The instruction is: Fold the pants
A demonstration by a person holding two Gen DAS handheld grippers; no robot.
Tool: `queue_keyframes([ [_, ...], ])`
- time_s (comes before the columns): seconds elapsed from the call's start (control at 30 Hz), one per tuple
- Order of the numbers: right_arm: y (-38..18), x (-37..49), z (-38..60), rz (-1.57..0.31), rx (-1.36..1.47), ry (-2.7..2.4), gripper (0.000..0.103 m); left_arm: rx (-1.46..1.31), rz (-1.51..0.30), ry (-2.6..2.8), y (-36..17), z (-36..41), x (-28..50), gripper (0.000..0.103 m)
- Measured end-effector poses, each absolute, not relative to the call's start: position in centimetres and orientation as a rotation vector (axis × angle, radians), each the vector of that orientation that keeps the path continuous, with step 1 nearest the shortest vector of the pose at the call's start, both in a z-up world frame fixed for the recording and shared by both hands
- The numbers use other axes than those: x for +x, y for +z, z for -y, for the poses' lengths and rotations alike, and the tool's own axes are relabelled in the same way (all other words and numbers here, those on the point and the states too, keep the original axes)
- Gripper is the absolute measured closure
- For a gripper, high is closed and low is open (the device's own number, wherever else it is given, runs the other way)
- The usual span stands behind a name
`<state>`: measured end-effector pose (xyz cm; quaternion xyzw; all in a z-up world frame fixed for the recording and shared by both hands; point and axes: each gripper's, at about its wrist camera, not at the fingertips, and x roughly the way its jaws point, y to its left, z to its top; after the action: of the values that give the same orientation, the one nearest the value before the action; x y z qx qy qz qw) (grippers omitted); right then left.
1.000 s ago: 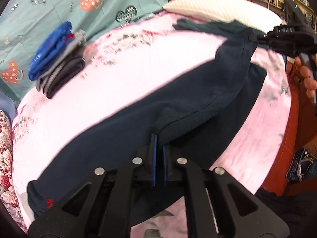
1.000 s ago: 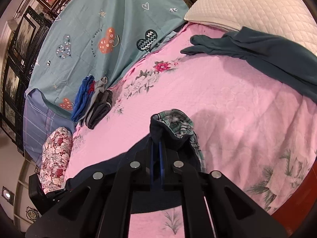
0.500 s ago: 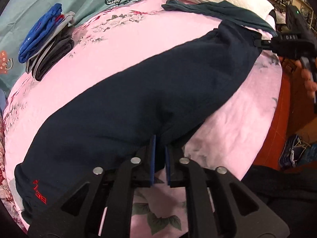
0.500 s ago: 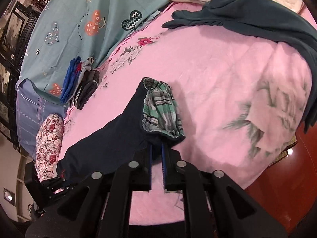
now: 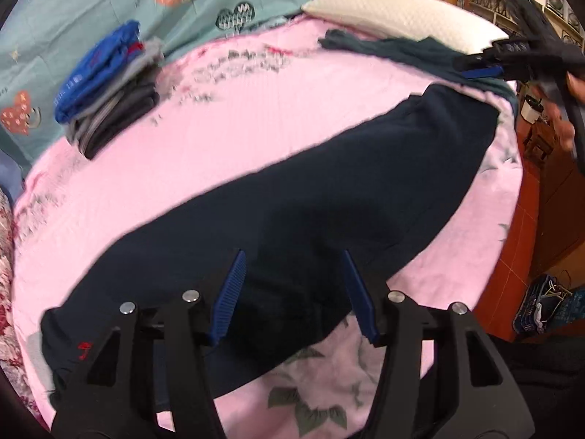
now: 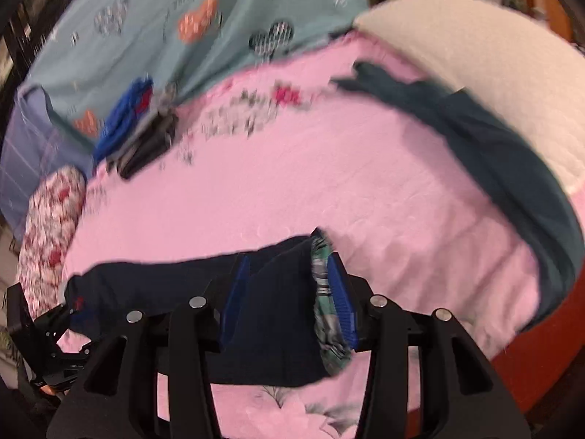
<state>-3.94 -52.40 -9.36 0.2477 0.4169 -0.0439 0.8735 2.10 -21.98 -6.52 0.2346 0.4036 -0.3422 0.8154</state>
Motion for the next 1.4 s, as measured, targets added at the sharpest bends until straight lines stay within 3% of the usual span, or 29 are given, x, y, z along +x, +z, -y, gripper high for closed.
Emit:
queue_keyframes([
  [0.1, -12.2, -0.8, 52.0, -1.037, 0.475, -0.108, 0.06, 0.491, -0.879, -0.723, -7.4, 22.4, 2.8, 0.047],
  [0.17, -13.3, 0.0, 51.6, -1.085, 0.453, -0.092, 0.093, 0.485, -0.895, -0.72, -7.9, 22.5, 3.3, 0.047],
  [0.2, -13.3, 0.3, 51.4, -1.09, 0.44, -0.072, 0.099, 0.486, -0.898, -0.719, -8.1, 22.5, 3.4, 0.047],
  [0.43, -6.2, -0.9, 50.8, -0.853, 0.434, 0.048, 0.099, 0.433, -0.865, -0.711, -7.0, 21.8, 3.9, 0.047],
  [0.53, -3.8, -1.3, 51.3, -0.769, 0.414, 0.068, 0.099, 0.447, -0.848, -0.707, -7.1, 21.9, 3.7, 0.039],
  [0.7, -11.6, 1.0, 53.4, -0.992, 0.443, -0.034, 0.099, 0.473, -0.895, -0.688, -8.8, 22.6, 4.2, 0.039],
  [0.83, -14.3, 1.0, 54.0, -1.029, 0.459, -0.062, 0.097, 0.495, -0.891, -0.684, -9.2, 22.6, 4.0, 0.039],
  [0.9, -14.0, 0.9, 54.2, -1.042, 0.435, -0.099, 0.076, 0.498, -0.892, -0.686, -9.0, 22.6, 3.8, 0.039],
  [0.93, -13.6, 0.6, 54.2, -1.035, 0.423, -0.121, 0.072, 0.498, -0.892, -0.688, -8.9, 22.6, 3.8, 0.039],
  [1.13, -8.7, -2.4, 51.9, -0.931, 0.393, -0.069, 0.072, 0.542, -0.885, -0.699, -9.0, 22.5, 2.6, 0.039],
  [1.33, -15.2, -2.8, 47.9, -1.135, 0.379, -0.031, 0.074, 0.483, -0.923, -0.682, -9.5, 20.7, 3.1, 0.031],
  [1.4, -15.3, -3.4, 48.5, -1.08, 0.435, -0.021, 0.074, 0.474, -0.917, -0.667, -9.3, 20.3, 2.9, 0.032],
])
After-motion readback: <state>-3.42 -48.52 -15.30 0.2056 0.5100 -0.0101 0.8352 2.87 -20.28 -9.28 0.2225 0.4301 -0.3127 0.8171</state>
